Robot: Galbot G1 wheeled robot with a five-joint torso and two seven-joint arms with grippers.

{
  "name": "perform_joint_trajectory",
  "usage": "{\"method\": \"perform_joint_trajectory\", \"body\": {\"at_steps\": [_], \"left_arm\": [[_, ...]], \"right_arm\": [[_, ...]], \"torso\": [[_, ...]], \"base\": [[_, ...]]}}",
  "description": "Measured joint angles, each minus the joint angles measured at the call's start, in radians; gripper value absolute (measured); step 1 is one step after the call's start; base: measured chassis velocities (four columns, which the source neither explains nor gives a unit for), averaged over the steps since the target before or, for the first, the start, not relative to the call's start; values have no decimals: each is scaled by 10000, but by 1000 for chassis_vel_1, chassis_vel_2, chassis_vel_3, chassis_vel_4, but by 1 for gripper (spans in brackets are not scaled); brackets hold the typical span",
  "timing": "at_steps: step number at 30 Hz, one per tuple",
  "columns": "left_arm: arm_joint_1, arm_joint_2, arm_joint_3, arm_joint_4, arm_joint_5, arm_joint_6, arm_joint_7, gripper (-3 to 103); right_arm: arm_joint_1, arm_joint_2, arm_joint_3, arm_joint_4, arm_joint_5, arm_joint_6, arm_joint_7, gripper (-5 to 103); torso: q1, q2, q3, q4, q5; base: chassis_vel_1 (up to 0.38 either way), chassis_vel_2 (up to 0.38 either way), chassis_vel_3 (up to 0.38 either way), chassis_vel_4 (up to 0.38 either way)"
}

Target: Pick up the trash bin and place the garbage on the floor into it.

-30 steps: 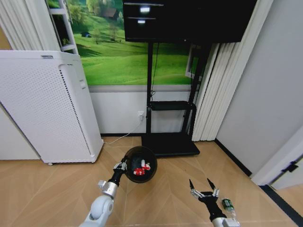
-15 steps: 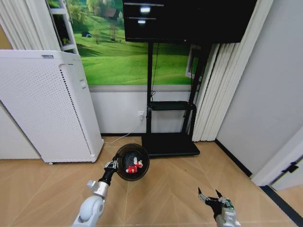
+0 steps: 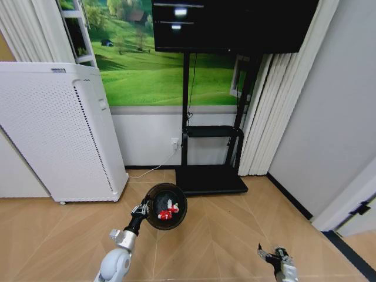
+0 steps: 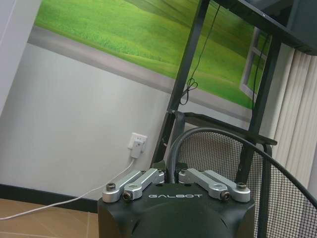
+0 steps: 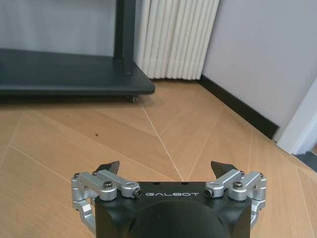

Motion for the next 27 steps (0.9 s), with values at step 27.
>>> {"method": "perform_joint_trajectory", "body": {"at_steps": [27], "left_arm": [[-2,-96,212,-117,304,82,-114,7]], "right_arm": [[-652,302,-572,176,-2045,976,-1300,100]], "torso": [[1,0,0,1,6]], "base": [[-113,-125,120,118]]}}
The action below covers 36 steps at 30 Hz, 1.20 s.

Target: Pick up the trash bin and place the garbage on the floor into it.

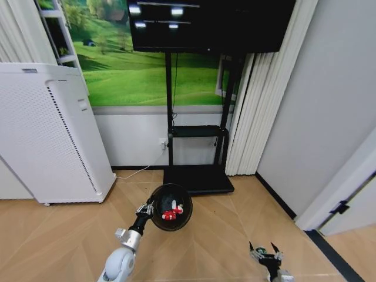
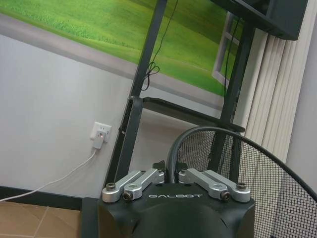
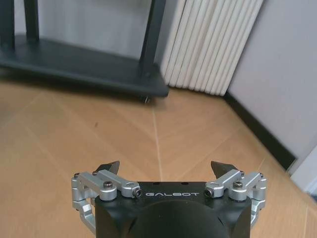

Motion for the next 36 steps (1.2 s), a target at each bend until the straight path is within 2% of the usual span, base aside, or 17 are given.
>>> {"method": "perform_joint_trajectory", "body": {"at_steps": [2,3,5,9,11,15,27,28,32,33,35,36], "left_arm": [[58,-1,0,-21,23,1,-9,7],[58,-1,0,-21,23,1,-9,7],[71,3,43,-33,41,0,-28,7],[133,2,99,-145,54,1,-94,7],[186,-13,111,-279,53,2,-121,7],[266,87,202,-564,49,25,-193,7],[246,141,304,-685,108,32,-312,7],[261,132,304,-706,112,32,-380,7],[206,136,339,-734,103,32,-432,7],[150,170,356,-716,96,29,-438,7],[118,203,366,-699,84,26,-439,7],[70,265,386,-652,59,26,-439,7]], "right_arm": [[269,-31,-176,-325,-57,-507,44,100],[269,-31,-176,-325,-57,-507,44,100],[718,-191,-270,-753,68,-1104,145,100],[1304,-367,-344,-1462,43,-1422,331,100],[1522,-421,-343,-1764,-120,-1456,424,102],[1760,-552,-269,-2335,-210,-1543,478,98],[2050,-395,-243,-3511,-151,-1541,479,96],[2154,-354,-254,-3767,-367,-1428,505,91],[2333,-343,-292,-4234,-513,-1239,548,90],[2333,-354,-291,-4291,-514,-1157,576,80],[2317,-369,-285,-4292,-503,-1127,577,80],[2256,-410,-255,-4281,-477,-1083,540,75]], "torso": [[0,-1,0,2,-5],[0,-1,0,2,-5],[0,0,0,8,-3],[0,0,0,5,-2],[0,0,0,4,-2],[0,0,0,1,-3],[0,0,0,2,-3],[0,0,0,2,-3],[0,0,1,3,-3],[0,0,0,2,-2],[0,0,0,2,-2],[0,0,0,2,-4]], "base": [[20,1,-29,-13],[40,3,-57,-27],[77,62,-66,-40],[35,23,-24,-26],[0,0,0,0],[0,0,0,0],[0,0,0,0],[0,0,0,0],[0,0,0,0],[0,0,0,0],[0,0,0,0],[0,0,0,0]]}}
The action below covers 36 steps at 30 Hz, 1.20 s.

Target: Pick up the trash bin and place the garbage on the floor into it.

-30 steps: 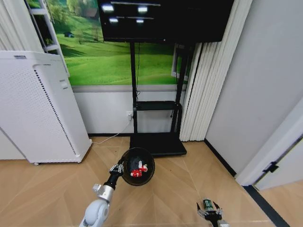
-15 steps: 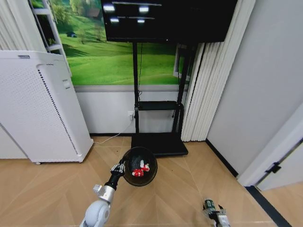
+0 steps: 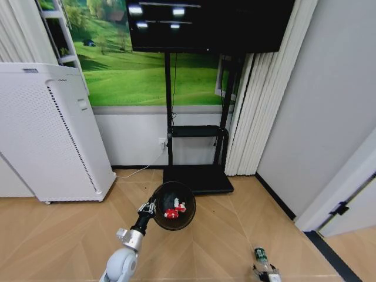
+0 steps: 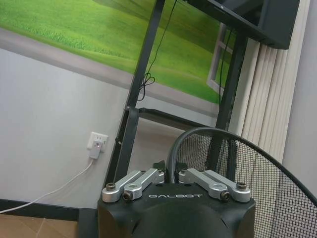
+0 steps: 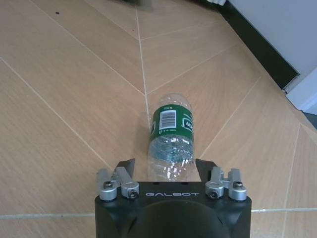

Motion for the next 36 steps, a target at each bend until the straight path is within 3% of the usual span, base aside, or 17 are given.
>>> {"method": "perform_joint_trajectory", "body": {"at_steps": [4,5,8,11,12,16,18,26,31,36], "left_arm": [[-106,71,25,128,-34,-2,0,7],[-106,71,25,128,-34,-2,0,7],[-178,48,79,168,-58,-4,0,7],[-188,33,86,179,-60,-4,-3,7],[-201,27,97,220,-61,-4,-4,7],[-216,42,124,334,-58,-3,-5,7],[-281,80,232,547,-73,9,-5,7],[-675,176,766,841,-77,129,-75,7],[-781,273,1059,838,-202,252,-294,7],[-877,320,1359,1125,-262,435,-581,7]], "right_arm": [[-55,-31,91,-82,32,115,-96,58],[-55,-31,91,-82,32,115,-96,58],[-114,-2,143,-158,63,196,-163,42],[-118,12,155,-177,62,215,-171,37],[-117,41,173,-181,72,240,-177,27],[-161,57,193,-55,226,282,-187,21],[-258,54,281,366,720,789,-319,14],[-974,85,792,2150,2002,2249,-911,12],[-1638,121,1135,3607,2683,2743,-1274,12],[-2998,98,1264,6232,3653,3450,-2357,12]], "torso": [[0,0,0,0,0],[0,0,0,0,0],[0,0,0,0,-1],[0,0,0,-1,-1],[0,0,0,0,-1],[0,0,0,0,3],[0,0,0,1,1],[0,0,0,0,0],[0,0,0,-1,0],[0,1,0,3,-1]], "base": [[0,0,0,0],[0,0,0,0],[0,0,0,0],[0,0,0,0],[0,0,0,0],[0,0,0,0],[0,0,0,0],[0,0,0,0],[0,0,0,0],[0,0,0,0]]}}
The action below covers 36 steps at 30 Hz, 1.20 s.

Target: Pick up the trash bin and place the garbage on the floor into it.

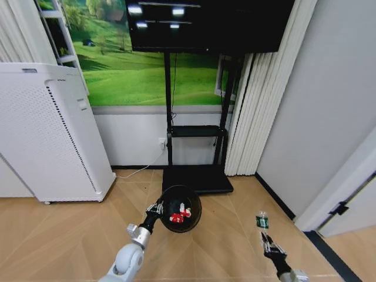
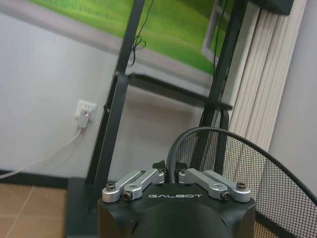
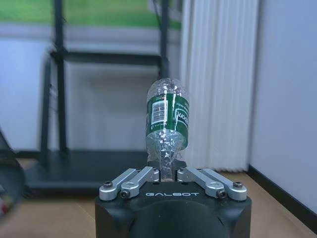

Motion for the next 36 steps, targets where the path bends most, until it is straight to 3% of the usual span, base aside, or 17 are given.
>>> {"method": "perform_joint_trajectory", "body": {"at_steps": [2,5,8,10,14,23,30,36], "left_arm": [[-81,-30,104,127,-37,44,-67,7],[-578,-235,680,760,-43,193,-84,7],[-725,-315,910,981,6,234,-22,7],[-1099,-520,1473,1471,236,275,345,7],[-1345,-862,2006,1966,609,279,960,7],[-1333,-1116,2558,2080,943,179,1712,7],[-1084,-552,2798,1483,797,184,2302,7],[-1073,-465,2684,1272,576,182,2358,7]], "right_arm": [[-287,18,-5,412,167,144,-230,12],[-1118,210,-8,1282,319,928,-1176,12],[-1302,263,-33,1452,320,1139,-1486,12],[-1670,336,-178,1825,311,1516,-2177,12],[-1745,322,-468,1904,-10,1624,-2603,12],[-1324,237,-1081,1424,-981,1533,-3024,12],[-921,146,-1389,1126,-1339,1345,-3190,12],[-586,123,-1588,973,-1564,1141,-3167,12]], "torso": [[0,0,0,7,0],[-1,0,0,-6,2],[0,0,0,-4,-1],[0,0,0,-5,1],[0,0,0,-3,2],[0,0,0,-2,3],[0,0,0,-2,2],[0,0,0,-2,0]], "base": [[0,0,0,0],[0,0,0,0],[0,0,0,0],[0,0,0,0],[0,0,0,0],[0,0,0,0],[0,0,0,0],[0,0,0,0]]}}
